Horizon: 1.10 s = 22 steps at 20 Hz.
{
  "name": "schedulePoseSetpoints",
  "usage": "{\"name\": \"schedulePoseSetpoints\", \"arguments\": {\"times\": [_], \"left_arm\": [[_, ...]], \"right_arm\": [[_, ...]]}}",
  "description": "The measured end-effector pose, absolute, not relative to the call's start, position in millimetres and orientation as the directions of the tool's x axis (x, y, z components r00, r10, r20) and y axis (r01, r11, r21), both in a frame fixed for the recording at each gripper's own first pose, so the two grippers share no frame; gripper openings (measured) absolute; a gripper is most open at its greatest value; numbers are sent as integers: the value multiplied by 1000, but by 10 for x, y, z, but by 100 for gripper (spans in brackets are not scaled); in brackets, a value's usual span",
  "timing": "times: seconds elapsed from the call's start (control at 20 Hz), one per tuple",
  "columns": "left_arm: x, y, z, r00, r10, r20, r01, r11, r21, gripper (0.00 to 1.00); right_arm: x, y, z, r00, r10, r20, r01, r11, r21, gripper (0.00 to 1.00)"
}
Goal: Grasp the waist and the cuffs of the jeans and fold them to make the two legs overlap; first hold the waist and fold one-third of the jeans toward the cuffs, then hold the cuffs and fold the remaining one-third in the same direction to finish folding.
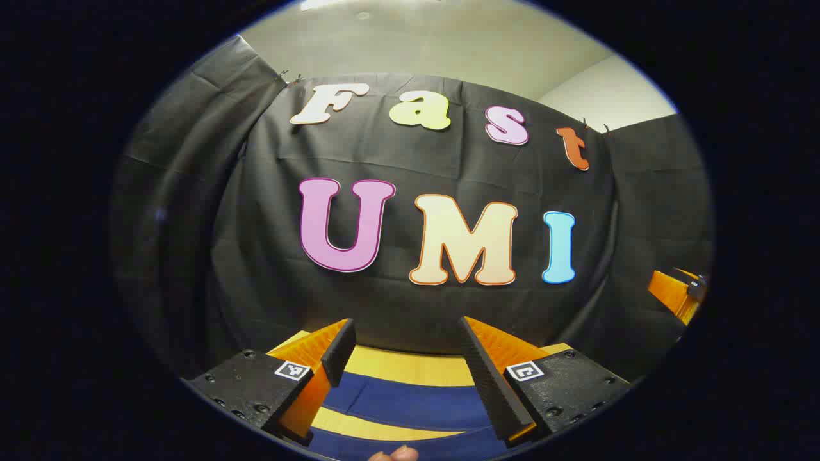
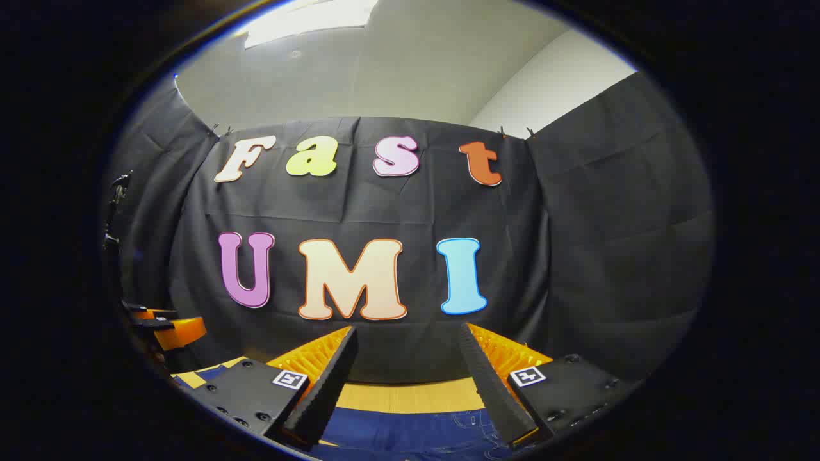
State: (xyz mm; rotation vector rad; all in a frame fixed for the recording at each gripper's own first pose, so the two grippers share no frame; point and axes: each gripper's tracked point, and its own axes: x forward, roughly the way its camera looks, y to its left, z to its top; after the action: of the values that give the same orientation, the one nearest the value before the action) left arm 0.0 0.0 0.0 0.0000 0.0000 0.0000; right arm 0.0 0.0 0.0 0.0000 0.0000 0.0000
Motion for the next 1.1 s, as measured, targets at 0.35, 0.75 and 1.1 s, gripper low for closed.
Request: {"name": "schedulePoseSetpoints", "arguments": {"times": [0.35,0.75,1.1], "left_arm": [[-328,506,-333,994,72,-85,-43,950,308,95],[-1048,1077,-1107,929,145,-340,78,822,565,95],[-1547,1772,-2006,812,236,-533,276,650,708,96]], "right_arm": [[3,-27,-345,992,111,-63,-113,993,-19,98],[145,0,-608,982,161,-103,-165,986,-30,99],[124,-36,-729,984,135,-114,-144,987,-73,99]]}}
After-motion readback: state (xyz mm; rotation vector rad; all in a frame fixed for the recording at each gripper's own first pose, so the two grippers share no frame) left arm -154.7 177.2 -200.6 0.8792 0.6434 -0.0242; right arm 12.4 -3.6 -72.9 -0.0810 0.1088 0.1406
